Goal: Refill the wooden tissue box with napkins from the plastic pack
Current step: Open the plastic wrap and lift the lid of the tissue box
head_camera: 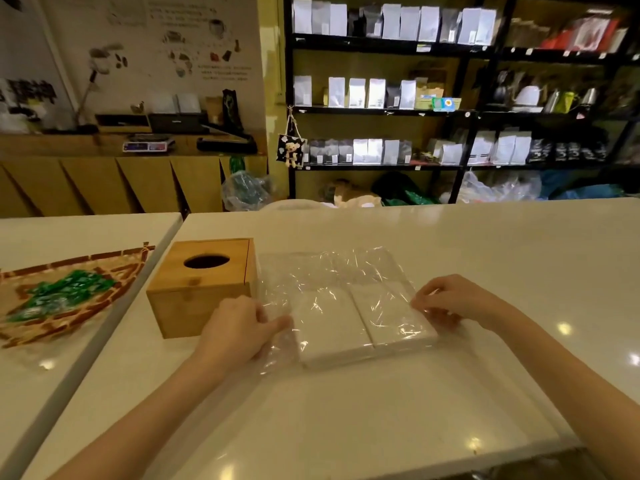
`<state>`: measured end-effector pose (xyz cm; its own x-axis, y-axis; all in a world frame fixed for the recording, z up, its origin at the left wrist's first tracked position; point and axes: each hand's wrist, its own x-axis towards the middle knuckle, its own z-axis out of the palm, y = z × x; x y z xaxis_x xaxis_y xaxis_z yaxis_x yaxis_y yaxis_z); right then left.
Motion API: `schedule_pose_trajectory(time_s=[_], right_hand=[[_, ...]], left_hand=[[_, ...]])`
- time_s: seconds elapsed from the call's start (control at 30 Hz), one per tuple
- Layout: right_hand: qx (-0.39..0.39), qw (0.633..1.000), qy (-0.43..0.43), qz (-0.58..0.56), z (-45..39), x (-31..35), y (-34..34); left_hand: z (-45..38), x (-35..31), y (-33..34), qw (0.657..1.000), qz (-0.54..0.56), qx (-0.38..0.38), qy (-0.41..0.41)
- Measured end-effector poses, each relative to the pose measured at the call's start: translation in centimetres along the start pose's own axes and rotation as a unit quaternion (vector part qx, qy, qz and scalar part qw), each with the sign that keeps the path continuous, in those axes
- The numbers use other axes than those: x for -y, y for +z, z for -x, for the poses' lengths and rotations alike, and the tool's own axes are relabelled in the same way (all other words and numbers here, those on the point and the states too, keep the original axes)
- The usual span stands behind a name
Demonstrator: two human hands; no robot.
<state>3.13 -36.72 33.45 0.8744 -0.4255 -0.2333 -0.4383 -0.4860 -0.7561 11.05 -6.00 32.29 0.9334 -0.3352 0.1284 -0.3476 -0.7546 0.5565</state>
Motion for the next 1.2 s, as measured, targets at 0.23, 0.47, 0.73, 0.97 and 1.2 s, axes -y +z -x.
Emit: schedule_pose_trajectory(time_s=[0.23,0.47,0.73,0.97,1.2], right_hand=[[0.011,1.0,0.007,0.009,-0.8,0.5,-1.1],[0.043,0.989,0.029,-0.136,-1.4,0.3,-1.7],[0.023,0.982,0.063,-0.175,-3.1,0.8,-0.2],[-0.004,0.991,0.01,-0.131,-4.6,0.3,0.8],[-0.067,0.986,-0.097,-0.115,-4.8,0.1,0.7]], left_hand=[[-0.5,-3.5,-2.2,0.958,-0.285,0.026,0.004],[-6.1,-10.9,-1.2,0.958,-0.088,0.088,0.256],[-12.2,-13.3,6.9,0.91,0.146,0.359,0.145],[-14.0,-12.8,7.9,0.878,0.17,0.44,0.075],[-15.2,-11.4,8.6,0.814,0.293,0.501,0.01]])
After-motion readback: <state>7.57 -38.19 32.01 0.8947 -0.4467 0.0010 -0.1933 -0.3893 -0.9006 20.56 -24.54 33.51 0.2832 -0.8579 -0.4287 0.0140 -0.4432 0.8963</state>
